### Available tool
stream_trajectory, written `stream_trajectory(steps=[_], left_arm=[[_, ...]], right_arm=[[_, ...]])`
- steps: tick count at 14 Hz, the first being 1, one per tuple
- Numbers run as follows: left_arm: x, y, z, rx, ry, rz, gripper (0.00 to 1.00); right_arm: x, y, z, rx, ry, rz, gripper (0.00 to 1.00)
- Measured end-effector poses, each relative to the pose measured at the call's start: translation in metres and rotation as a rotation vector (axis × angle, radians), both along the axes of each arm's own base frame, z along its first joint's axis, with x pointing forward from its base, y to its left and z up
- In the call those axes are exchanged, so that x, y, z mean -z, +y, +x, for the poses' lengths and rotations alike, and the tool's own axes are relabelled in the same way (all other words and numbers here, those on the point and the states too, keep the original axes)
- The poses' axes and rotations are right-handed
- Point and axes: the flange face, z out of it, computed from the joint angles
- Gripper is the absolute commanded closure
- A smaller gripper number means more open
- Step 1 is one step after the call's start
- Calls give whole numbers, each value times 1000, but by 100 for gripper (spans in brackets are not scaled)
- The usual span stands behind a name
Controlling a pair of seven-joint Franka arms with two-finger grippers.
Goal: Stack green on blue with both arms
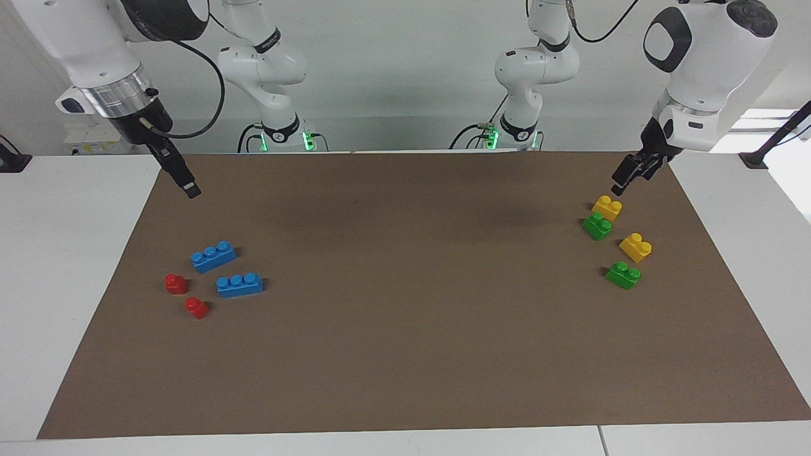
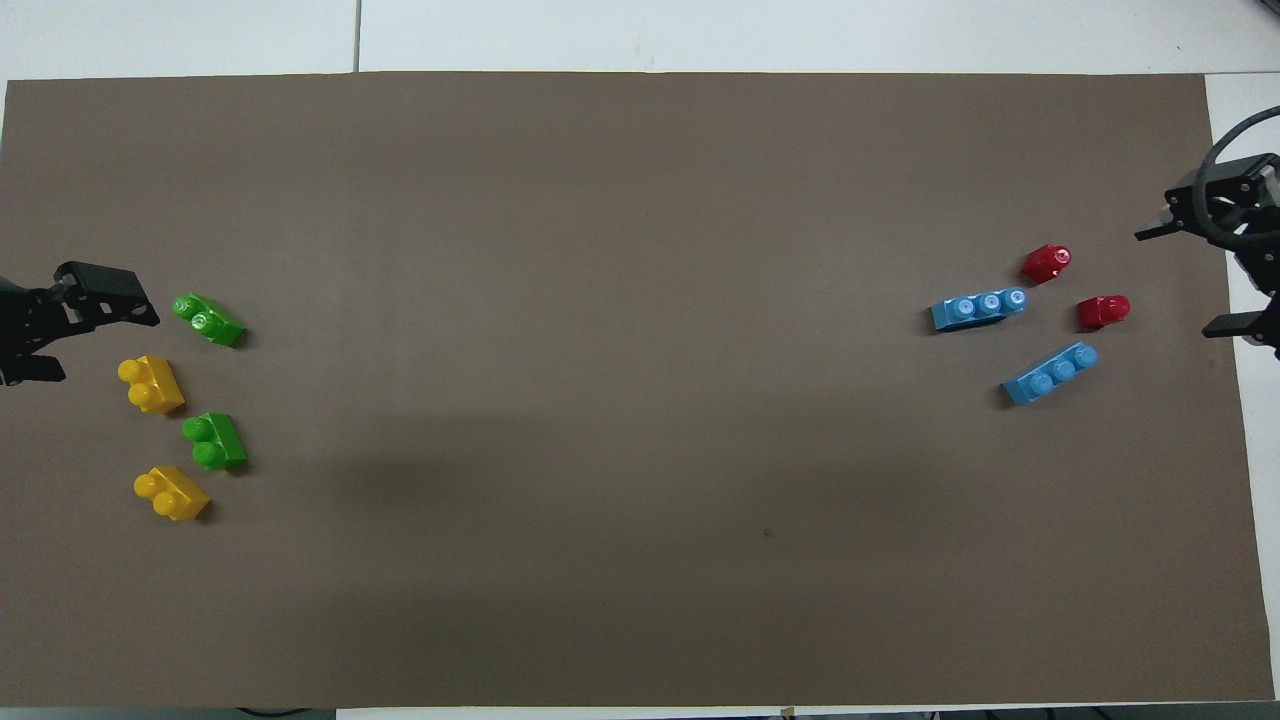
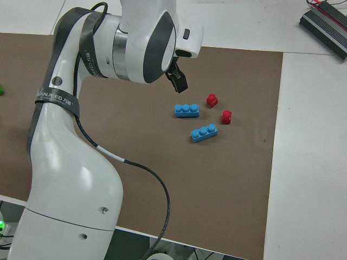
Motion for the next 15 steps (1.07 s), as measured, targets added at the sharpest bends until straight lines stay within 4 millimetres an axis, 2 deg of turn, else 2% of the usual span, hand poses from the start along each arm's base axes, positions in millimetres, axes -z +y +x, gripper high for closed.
stream_trajectory(steps=[4, 7, 12, 15], left_arm=[[34, 3, 5, -79, -10, -4, 0], [64, 12, 19, -113, -2, -7, 0], [115, 34, 42, -171, 5, -10, 0], [132, 53, 49, -238, -3, -13, 0]], right_arm=[[17, -19, 11, 115, 55, 103, 6], [34, -37, 32, 143, 117, 158, 6], [94, -68, 63, 201, 214, 238, 6], [117, -71, 72, 218, 243, 300, 6]])
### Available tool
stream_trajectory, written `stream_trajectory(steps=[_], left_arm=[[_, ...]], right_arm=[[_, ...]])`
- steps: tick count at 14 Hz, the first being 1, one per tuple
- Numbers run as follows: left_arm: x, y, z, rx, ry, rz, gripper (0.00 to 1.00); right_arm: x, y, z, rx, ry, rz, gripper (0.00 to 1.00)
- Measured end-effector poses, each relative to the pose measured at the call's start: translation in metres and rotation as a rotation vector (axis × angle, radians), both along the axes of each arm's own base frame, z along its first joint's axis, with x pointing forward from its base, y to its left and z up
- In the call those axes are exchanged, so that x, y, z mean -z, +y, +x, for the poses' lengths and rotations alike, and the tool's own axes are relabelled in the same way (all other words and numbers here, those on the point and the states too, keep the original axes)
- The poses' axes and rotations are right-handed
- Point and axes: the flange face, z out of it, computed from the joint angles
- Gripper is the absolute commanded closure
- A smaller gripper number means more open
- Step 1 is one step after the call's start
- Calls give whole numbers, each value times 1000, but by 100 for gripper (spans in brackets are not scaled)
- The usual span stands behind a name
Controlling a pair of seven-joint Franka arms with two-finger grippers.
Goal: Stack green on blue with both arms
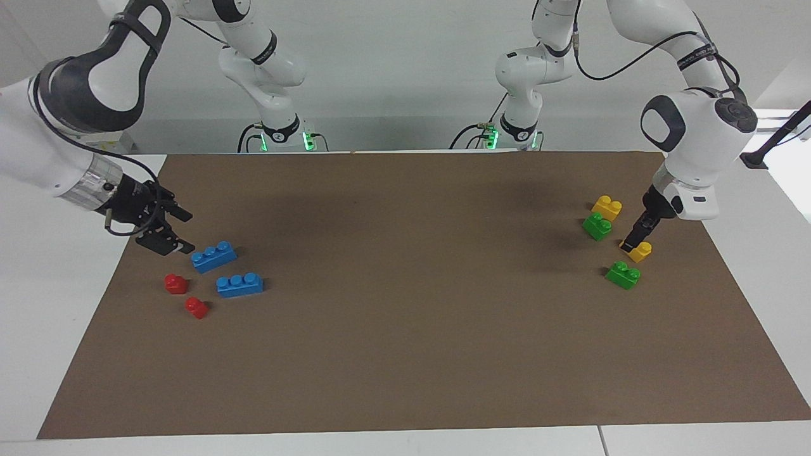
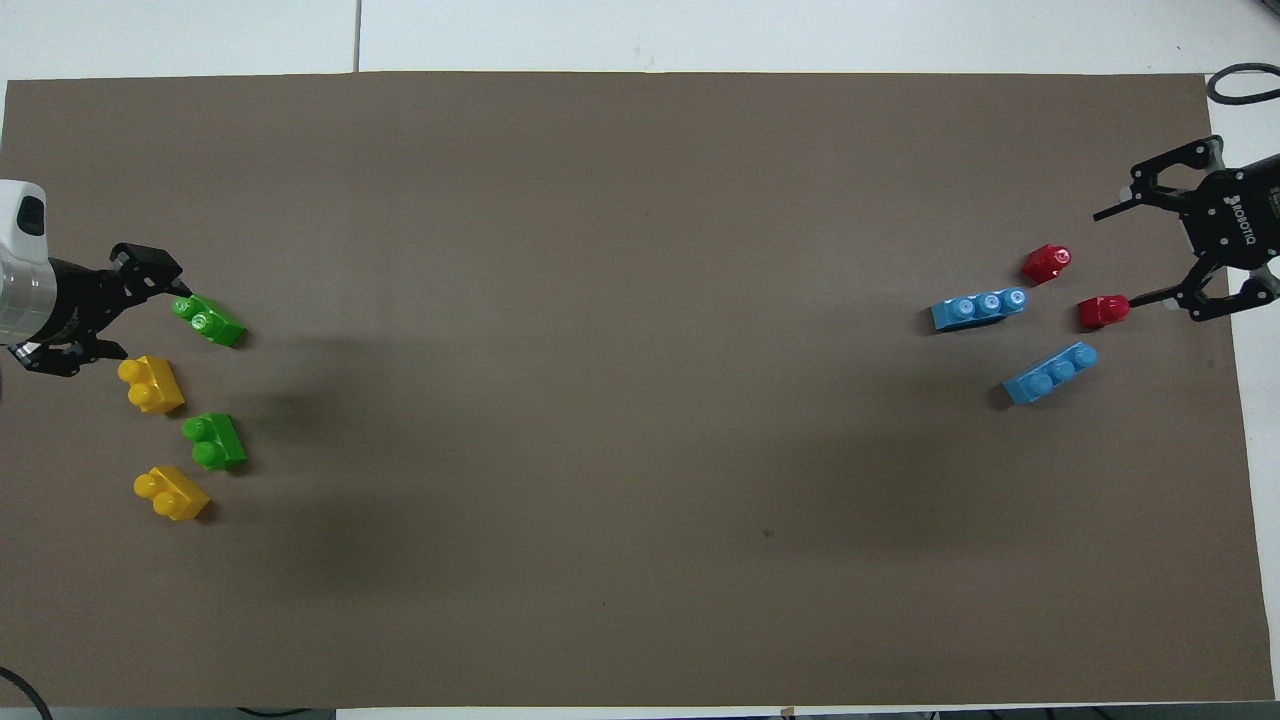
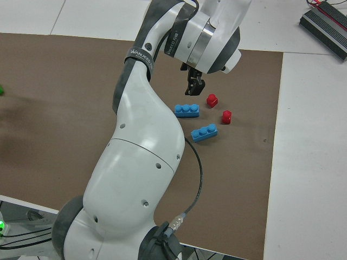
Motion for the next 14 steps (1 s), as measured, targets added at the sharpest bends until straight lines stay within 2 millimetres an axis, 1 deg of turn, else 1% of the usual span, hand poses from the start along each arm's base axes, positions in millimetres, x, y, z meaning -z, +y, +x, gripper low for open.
stream_trajectory(steps=[4, 8, 11, 14], left_arm=[[21, 7, 10, -84, -20, -4, 0], [37, 18, 17, -148, -42, -6, 0], [61, 19, 21, -189, -18, -12, 0], [83, 20, 26, -206, 8, -15, 0]], right_arm=[[33, -1, 8, 6, 44, 20, 6], [74, -14, 14, 19, 90, 31, 6], [101, -17, 18, 33, 93, 27, 6], [119, -12, 23, 45, 90, 43, 6]])
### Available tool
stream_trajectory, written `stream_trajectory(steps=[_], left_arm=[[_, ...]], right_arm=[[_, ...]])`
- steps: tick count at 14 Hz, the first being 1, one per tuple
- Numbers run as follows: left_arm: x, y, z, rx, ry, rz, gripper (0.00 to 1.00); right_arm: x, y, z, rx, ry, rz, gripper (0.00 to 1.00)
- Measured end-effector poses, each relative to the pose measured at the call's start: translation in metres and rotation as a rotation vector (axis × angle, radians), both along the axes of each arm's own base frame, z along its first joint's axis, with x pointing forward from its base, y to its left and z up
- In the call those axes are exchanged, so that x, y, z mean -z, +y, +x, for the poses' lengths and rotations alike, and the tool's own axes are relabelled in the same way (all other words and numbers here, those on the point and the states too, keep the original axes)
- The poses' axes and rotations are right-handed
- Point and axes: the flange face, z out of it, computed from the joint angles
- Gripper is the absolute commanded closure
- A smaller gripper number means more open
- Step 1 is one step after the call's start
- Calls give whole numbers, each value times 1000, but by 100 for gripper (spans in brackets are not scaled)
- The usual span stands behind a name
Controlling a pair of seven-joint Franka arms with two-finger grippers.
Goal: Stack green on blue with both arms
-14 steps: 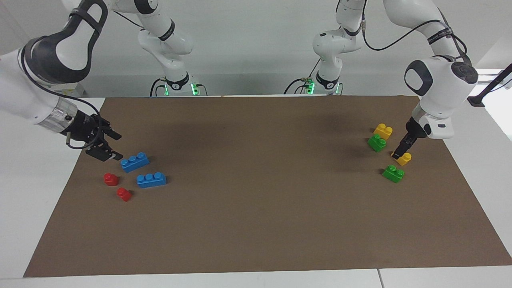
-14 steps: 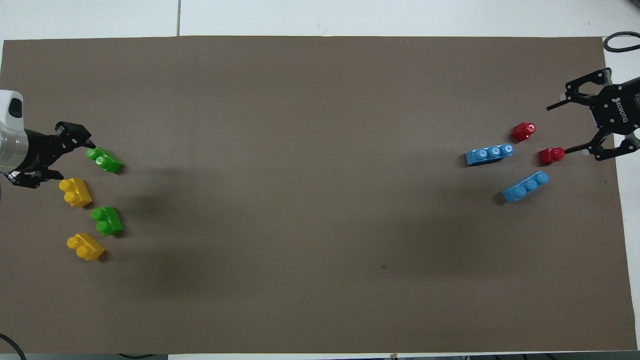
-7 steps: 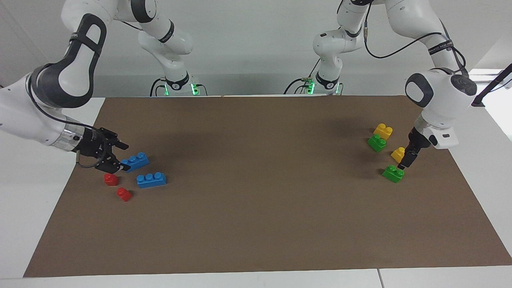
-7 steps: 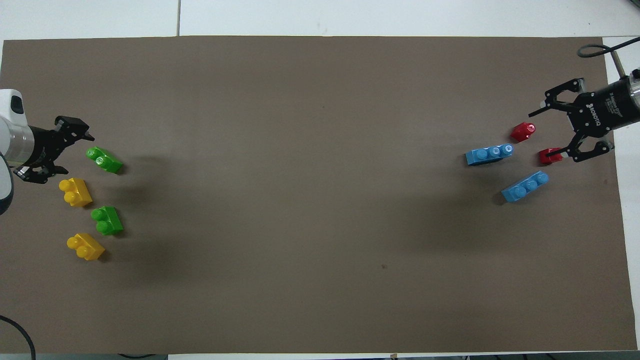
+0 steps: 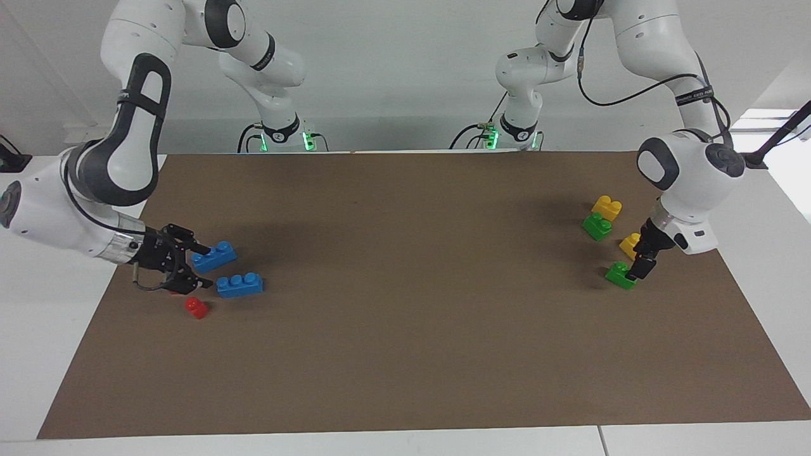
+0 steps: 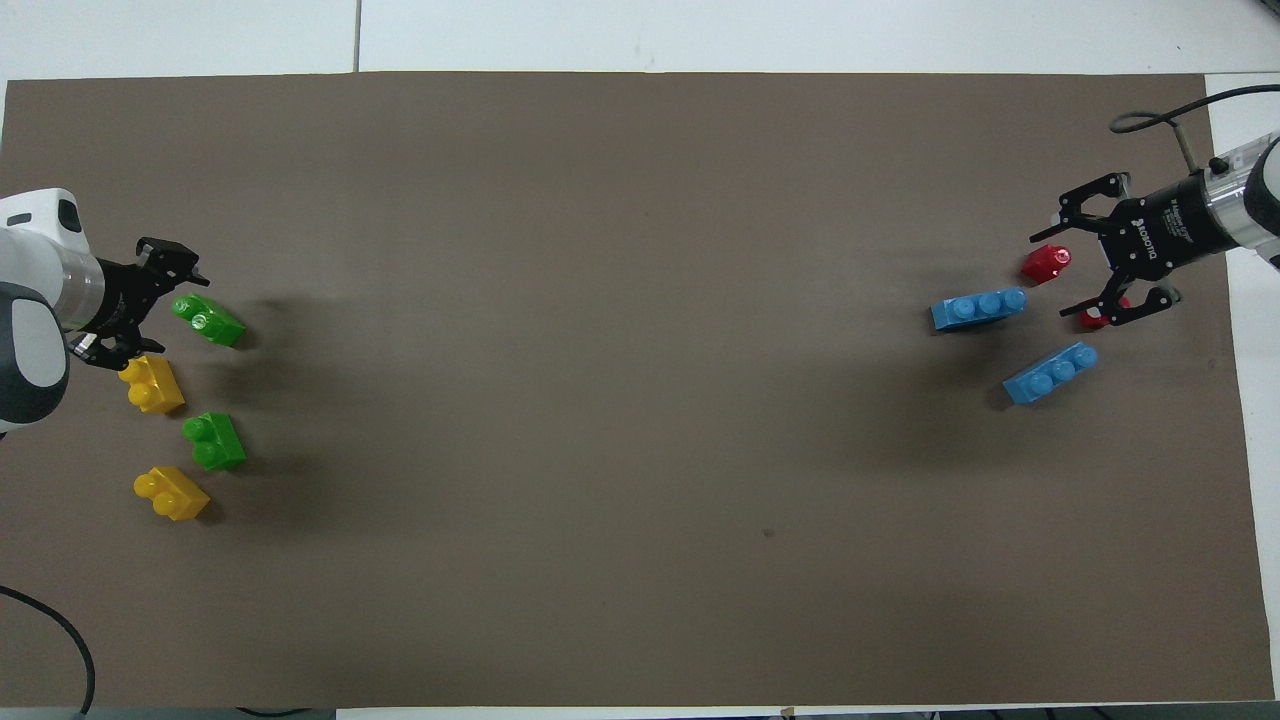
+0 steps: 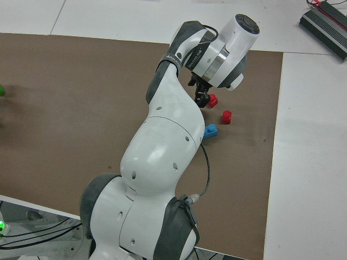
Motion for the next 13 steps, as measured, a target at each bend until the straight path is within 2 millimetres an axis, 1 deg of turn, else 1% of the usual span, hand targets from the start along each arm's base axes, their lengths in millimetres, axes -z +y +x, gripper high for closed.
stream_trajectory(steps=[3, 8, 13], left_arm=[[15, 1, 2, -5, 21, -4, 0], [29, 3, 1, -52, 44, -9, 1], [40, 3, 2, -66, 52, -11, 3]], right_arm=[[11, 5, 3, 7, -12, -5, 6], [41, 4, -3, 6, -36, -21, 6], [64, 3, -7, 5, -34, -25, 6]])
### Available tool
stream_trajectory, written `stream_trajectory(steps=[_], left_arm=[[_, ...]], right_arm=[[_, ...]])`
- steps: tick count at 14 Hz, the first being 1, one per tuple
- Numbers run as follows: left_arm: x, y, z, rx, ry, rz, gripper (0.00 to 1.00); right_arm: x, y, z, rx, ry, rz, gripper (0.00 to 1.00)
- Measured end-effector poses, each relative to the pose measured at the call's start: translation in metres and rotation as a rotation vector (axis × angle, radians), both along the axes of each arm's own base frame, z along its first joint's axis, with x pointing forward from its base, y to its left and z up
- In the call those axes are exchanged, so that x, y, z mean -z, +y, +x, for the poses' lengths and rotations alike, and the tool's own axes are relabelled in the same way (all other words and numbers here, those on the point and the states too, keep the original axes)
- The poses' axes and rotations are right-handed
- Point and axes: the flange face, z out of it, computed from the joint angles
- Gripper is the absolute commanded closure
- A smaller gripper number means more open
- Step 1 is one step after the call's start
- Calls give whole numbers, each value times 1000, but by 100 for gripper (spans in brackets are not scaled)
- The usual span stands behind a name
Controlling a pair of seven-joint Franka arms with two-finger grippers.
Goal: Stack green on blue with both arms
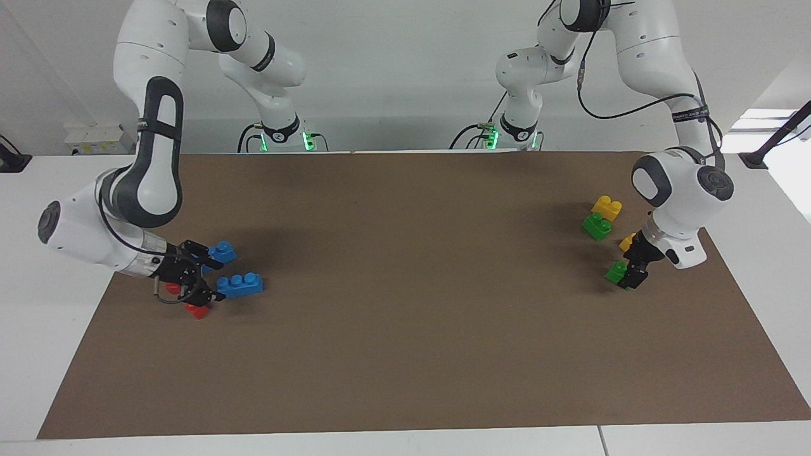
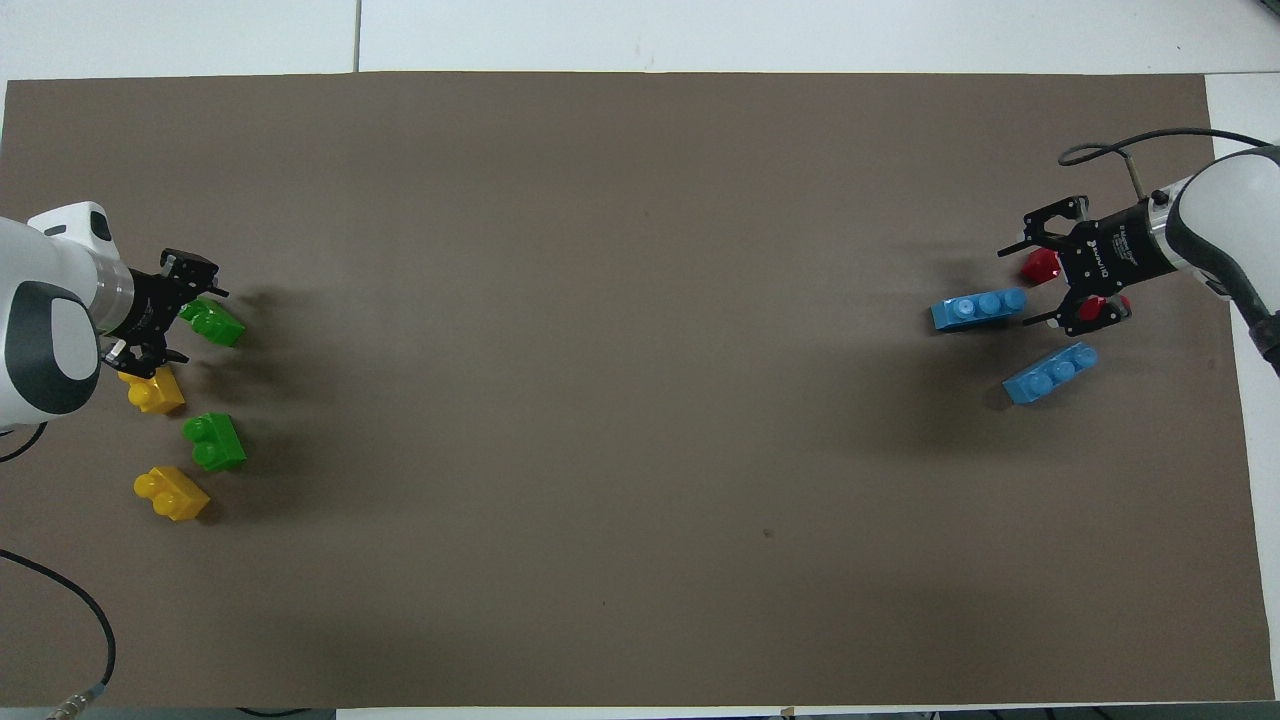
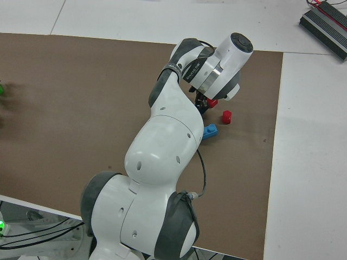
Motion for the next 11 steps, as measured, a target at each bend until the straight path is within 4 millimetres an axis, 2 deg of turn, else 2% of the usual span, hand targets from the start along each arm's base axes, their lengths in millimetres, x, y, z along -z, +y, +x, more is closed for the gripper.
stream_trajectory(steps=[3, 6, 10, 11], left_arm=[[5, 0, 1, -1, 0, 0, 3], [2, 1, 4, -1, -9, 1, 6], [1, 1, 5, -1, -11, 2, 16], [1, 1, 5, -2, -11, 2, 23]], right_arm=[[15, -1, -4, 11, 0, -3, 6], [19, -2, -5, 17, -9, -10, 6], [24, -4, -6, 30, -23, -22, 7], [27, -4, -6, 36, -28, -27, 8]])
